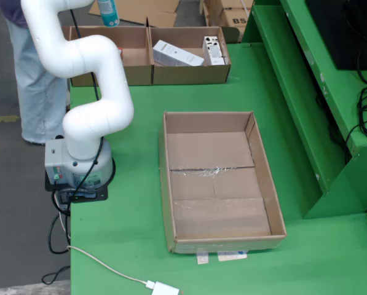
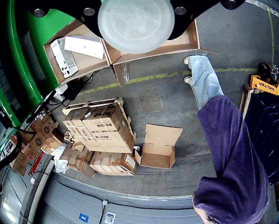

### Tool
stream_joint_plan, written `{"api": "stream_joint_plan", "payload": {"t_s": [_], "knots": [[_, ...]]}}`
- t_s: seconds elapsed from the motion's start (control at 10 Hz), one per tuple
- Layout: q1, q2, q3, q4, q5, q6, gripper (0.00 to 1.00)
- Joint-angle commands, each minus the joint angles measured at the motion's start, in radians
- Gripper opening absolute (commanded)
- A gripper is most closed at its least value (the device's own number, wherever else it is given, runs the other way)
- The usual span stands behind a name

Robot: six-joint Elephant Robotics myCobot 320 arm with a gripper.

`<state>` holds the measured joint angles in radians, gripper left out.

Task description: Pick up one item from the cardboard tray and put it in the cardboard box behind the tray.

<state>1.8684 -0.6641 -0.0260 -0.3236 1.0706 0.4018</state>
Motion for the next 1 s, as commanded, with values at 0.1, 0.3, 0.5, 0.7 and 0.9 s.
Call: {"api": "stream_joint_plan", "payload": {"t_s": [0.1, 0.3, 0.5, 0.7, 0.9], "knots": [[-0.069, -0.014, 0.026, -0.177, 0.138, 0.063, 0.00], [-0.069, -0.014, 0.026, -0.177, 0.138, 0.063, 0.00], [-0.073, -0.027, 0.026, -0.256, 0.165, 0.093, 0.00], [-0.099, -0.070, 0.026, -0.309, 0.218, 0.110, 0.00], [-0.106, -0.085, 0.026, -0.308, 0.225, 0.109, 0.00]]}}
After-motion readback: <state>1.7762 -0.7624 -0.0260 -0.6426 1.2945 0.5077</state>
